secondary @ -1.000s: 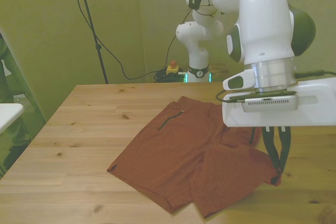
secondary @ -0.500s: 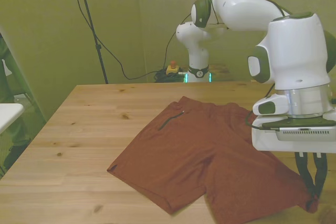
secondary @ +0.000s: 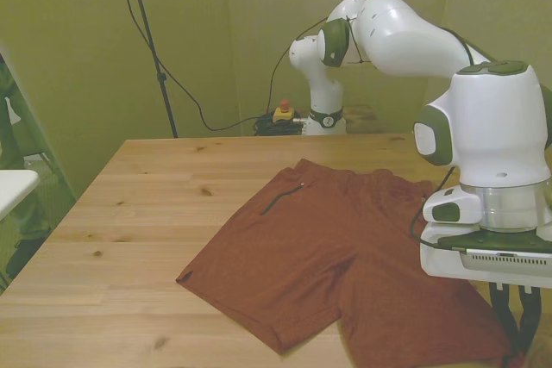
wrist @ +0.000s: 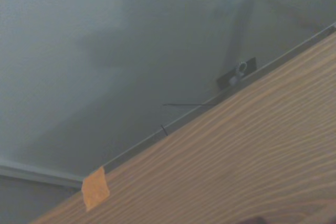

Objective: Unfold the shorts

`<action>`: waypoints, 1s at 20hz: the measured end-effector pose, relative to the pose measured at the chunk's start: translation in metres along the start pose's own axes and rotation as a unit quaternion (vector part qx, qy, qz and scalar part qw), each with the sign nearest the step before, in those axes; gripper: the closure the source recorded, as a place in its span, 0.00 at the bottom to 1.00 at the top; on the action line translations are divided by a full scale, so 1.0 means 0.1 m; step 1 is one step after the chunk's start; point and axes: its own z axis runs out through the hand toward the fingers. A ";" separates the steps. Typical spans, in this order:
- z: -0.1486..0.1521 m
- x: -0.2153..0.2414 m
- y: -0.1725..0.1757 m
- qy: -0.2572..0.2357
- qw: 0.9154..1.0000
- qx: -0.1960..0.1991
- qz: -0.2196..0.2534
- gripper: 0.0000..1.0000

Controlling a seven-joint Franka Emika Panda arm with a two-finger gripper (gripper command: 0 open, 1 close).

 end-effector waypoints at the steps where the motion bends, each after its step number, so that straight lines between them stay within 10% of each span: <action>1: 0.00 0.00 0.00 0.000 1.000 0.000 0.000 0.00; 20: -0.51 0.00 -0.06 -0.001 1.000 0.006 -0.004 0.00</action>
